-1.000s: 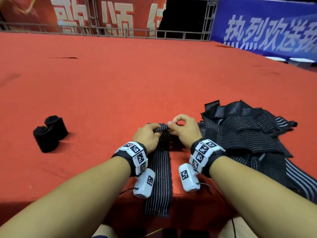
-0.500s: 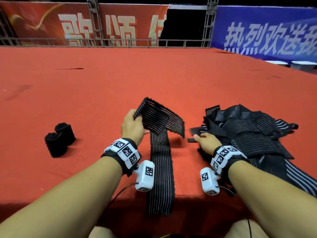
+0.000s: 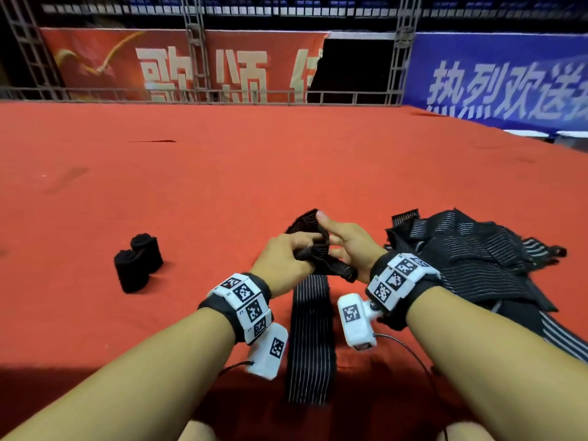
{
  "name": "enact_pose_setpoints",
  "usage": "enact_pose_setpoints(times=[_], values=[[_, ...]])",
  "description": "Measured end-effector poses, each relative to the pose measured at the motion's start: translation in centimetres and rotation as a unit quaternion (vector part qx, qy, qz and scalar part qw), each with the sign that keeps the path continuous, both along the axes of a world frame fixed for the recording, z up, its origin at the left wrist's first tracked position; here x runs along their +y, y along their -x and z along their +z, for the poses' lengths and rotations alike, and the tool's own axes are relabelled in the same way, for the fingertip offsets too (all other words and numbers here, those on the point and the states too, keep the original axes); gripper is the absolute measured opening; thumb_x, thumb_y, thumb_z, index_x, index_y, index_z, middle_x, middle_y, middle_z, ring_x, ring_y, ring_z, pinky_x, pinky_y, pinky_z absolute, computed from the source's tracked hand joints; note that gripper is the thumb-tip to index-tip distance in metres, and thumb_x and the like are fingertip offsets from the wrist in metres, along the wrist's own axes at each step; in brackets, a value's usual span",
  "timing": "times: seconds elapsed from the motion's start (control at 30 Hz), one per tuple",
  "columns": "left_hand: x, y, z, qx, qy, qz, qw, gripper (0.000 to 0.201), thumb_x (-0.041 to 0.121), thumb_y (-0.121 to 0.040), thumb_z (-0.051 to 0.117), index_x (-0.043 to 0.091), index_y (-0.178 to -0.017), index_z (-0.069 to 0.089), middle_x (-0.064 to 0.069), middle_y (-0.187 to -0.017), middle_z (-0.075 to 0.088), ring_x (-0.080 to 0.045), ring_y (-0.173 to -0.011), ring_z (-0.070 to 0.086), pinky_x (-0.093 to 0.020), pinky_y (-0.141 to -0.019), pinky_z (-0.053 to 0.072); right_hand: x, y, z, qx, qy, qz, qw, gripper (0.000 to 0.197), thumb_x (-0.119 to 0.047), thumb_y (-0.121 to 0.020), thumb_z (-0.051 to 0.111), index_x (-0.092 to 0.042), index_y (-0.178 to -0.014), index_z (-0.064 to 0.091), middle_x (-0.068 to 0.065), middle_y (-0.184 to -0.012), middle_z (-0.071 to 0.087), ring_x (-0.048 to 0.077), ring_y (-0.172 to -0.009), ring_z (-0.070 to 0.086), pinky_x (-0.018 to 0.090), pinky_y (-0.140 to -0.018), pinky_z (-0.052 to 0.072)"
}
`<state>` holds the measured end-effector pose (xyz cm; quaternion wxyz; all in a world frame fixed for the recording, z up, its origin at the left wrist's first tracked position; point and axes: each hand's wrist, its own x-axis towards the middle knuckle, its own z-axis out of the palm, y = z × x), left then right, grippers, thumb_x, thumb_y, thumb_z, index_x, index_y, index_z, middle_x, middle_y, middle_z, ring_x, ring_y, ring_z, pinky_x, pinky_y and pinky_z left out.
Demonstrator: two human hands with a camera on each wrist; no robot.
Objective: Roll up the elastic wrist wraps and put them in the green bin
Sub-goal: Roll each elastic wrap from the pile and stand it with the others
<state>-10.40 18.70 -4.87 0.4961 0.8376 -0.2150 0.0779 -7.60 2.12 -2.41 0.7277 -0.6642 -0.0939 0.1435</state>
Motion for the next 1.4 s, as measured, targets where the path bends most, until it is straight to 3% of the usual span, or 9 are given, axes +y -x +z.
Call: enact_pose_setpoints(times=[0.23, 0.4, 0.57, 0.67, 0.77, 0.87, 1.0, 1.23, 1.4], values=[[0.0, 1.4, 1.1, 0.022, 0.093, -0.005, 0.995, 0.033, 0.021, -0.065, 0.060, 0.018, -0.093, 0.079, -0.003, -0.104, 0.070, -0.023, -0.098, 0.069, -0.043, -0.087, 0.057, -0.4, 0.7, -0.3, -0.154, 0.050, -0.106, 0.981, 0.016, 0.000, -0.089, 0.071, -0.001, -0.105, 0.068, 0.004, -0.085, 0.070, 0.000, -0.067, 0.065, 0.018, -0.068, 0.053], [-1.7, 3.2, 2.2, -0.063, 0.168, -0.016, 0.984, 0.037, 0.006, -0.070, 0.049, 0.017, -0.095, 0.074, -0.004, -0.116, 0.064, -0.001, -0.096, 0.061, -0.012, -0.073, 0.047, -0.9, 1.9, 1.5, -0.237, 0.076, -0.122, 0.961, 0.032, 0.004, -0.086, 0.074, -0.011, -0.114, 0.066, 0.001, -0.107, 0.071, -0.004, -0.095, 0.065, 0.018, -0.092, 0.052], [-2.3, 3.4, 3.1, -0.068, 0.215, 0.018, 0.974, 0.033, 0.018, -0.079, 0.042, 0.022, -0.072, 0.075, 0.006, -0.088, 0.068, -0.006, -0.079, 0.059, -0.031, -0.067, 0.048, -1.8, 3.4, 2.8, -0.229, 0.063, -0.122, 0.964, 0.050, 0.006, -0.085, 0.074, -0.010, -0.130, 0.060, 0.002, -0.113, 0.070, 0.005, -0.107, 0.066, 0.030, -0.095, 0.057], [-2.0, 3.1, 3.3, -0.070, 0.219, 0.114, 0.967, 0.036, 0.048, -0.085, 0.045, 0.026, -0.094, 0.071, 0.001, -0.101, 0.073, -0.021, -0.098, 0.069, -0.049, -0.082, 0.057, -2.2, 4.2, 3.1, -0.221, 0.050, -0.111, 0.968, 0.060, 0.011, -0.084, 0.072, -0.015, -0.136, 0.056, -0.009, -0.109, 0.067, -0.013, -0.097, 0.064, 0.016, -0.077, 0.056], [-1.8, 2.9, 3.8, -0.032, 0.261, 0.175, 0.949, 0.035, 0.061, -0.078, 0.059, 0.031, -0.095, 0.052, -0.003, -0.101, 0.071, -0.021, -0.094, 0.071, -0.053, -0.082, 0.060, -2.3, 4.9, 2.9, -0.219, 0.067, -0.059, 0.972, 0.072, 0.014, -0.081, 0.073, -0.017, -0.142, 0.051, 0.003, -0.119, 0.071, 0.010, -0.110, 0.069, 0.029, -0.087, 0.059], [-1.6, 2.9, 4.4, -0.030, 0.270, 0.188, 0.944, 0.029, 0.026, -0.088, 0.075, 0.028, -0.098, 0.047, 0.001, -0.105, 0.072, -0.016, -0.089, 0.070, -0.038, -0.081, 0.060, -2.2, 5.3, 2.5, -0.227, 0.094, -0.020, 0.969, 0.076, 0.015, -0.080, 0.074, -0.020, -0.143, 0.050, 0.005, -0.111, 0.075, 0.012, -0.100, 0.073, 0.028, -0.082, 0.059], [-1.4, 3.5, 5.1, -0.051, 0.265, 0.181, 0.946, 0.041, -0.014, -0.084, 0.066, 0.022, -0.098, 0.051, -0.003, -0.098, 0.073, -0.013, -0.086, 0.070, -0.025, -0.078, 0.056, -2.3, 5.6, 2.2, -0.223, 0.122, 0.021, 0.967, 0.073, 0.006, -0.078, 0.080, -0.021, -0.139, 0.050, 0.006, -0.111, 0.075, 0.014, -0.100, 0.073, 0.029, -0.086, 0.058], [-2.9, 5.7, 5.9, -0.041, 0.285, 0.090, 0.953, 0.059, -0.025, -0.075, 0.053, 0.021, -0.110, 0.049, -0.007, -0.119, 0.060, -0.014, -0.073, 0.065, -0.026, -0.054, 0.050, -2.0, 5.3, 3.7, -0.269, 0.059, -0.132, 0.952, 0.002, -0.015, -0.093, 0.071, -0.014, -0.092, 0.070, -0.006, -0.079, 0.066, 0.005, -0.073, 0.060, 0.028, -0.073, 0.049], [-3.4, 6.3, 6.2, -0.026, 0.287, 0.057, 0.956, 0.056, -0.015, -0.072, 0.057, 0.022, -0.114, 0.049, -0.006, -0.130, 0.054, -0.018, -0.081, 0.066, -0.027, -0.054, 0.051, -2.4, 6.0, 4.7, -0.274, 0.014, -0.180, 0.945, 0.028, 0.010, -0.085, 0.070, -0.017, -0.087, 0.065, -0.002, -0.092, 0.069, 0.010, -0.084, 0.065, 0.034, -0.081, 0.057]])
